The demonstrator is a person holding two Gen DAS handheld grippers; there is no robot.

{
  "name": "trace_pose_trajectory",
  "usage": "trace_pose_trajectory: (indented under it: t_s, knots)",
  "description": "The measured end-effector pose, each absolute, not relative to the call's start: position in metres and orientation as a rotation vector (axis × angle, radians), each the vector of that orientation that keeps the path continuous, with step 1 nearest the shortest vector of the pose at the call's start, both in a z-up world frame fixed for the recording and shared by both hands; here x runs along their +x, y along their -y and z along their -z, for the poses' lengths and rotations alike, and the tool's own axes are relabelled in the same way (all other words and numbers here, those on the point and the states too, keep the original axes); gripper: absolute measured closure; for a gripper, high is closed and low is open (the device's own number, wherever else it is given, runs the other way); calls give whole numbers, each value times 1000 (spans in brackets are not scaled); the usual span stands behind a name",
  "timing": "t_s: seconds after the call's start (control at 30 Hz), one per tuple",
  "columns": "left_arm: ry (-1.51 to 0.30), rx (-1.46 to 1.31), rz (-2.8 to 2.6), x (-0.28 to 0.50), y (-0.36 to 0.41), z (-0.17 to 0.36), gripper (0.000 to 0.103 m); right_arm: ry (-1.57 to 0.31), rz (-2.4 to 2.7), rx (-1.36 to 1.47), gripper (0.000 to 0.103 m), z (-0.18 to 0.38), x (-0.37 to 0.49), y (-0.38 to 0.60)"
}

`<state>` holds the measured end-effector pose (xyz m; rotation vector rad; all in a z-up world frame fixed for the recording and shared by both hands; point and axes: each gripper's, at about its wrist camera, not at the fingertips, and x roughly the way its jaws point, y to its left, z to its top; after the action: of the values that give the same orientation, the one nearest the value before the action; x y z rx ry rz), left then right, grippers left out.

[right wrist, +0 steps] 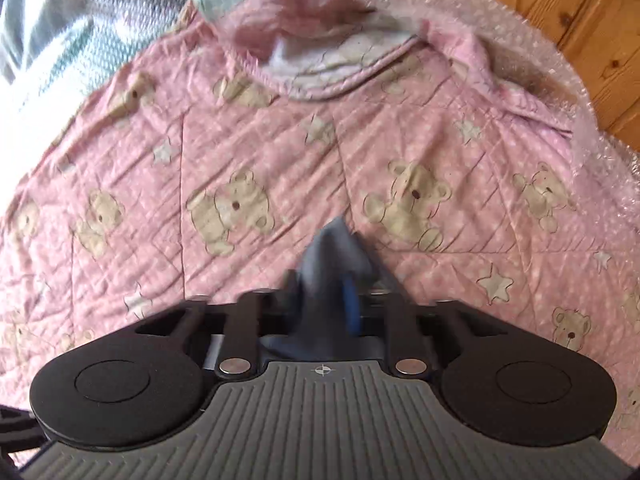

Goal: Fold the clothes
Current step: 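Fold the trousers over with the right gripper while the left gripper holds the waistband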

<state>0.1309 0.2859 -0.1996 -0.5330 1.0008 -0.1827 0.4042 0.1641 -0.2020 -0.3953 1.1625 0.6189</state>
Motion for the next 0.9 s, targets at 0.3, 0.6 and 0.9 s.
trace_pose_trajectory:
  t_s: [0.3,0.6,0.9]
  knots:
    - [-1027,-507,184,113,-277,205,93,-1037,-548,-357,103,176,427,-180]
    - [-1032,-508,223,124,-273,200,95,-1170,-591,-520,79,227,405,-188]
    - [-993,-403,144,98,-264,173,98,-1013,-650,-428,101,186,393,-184]
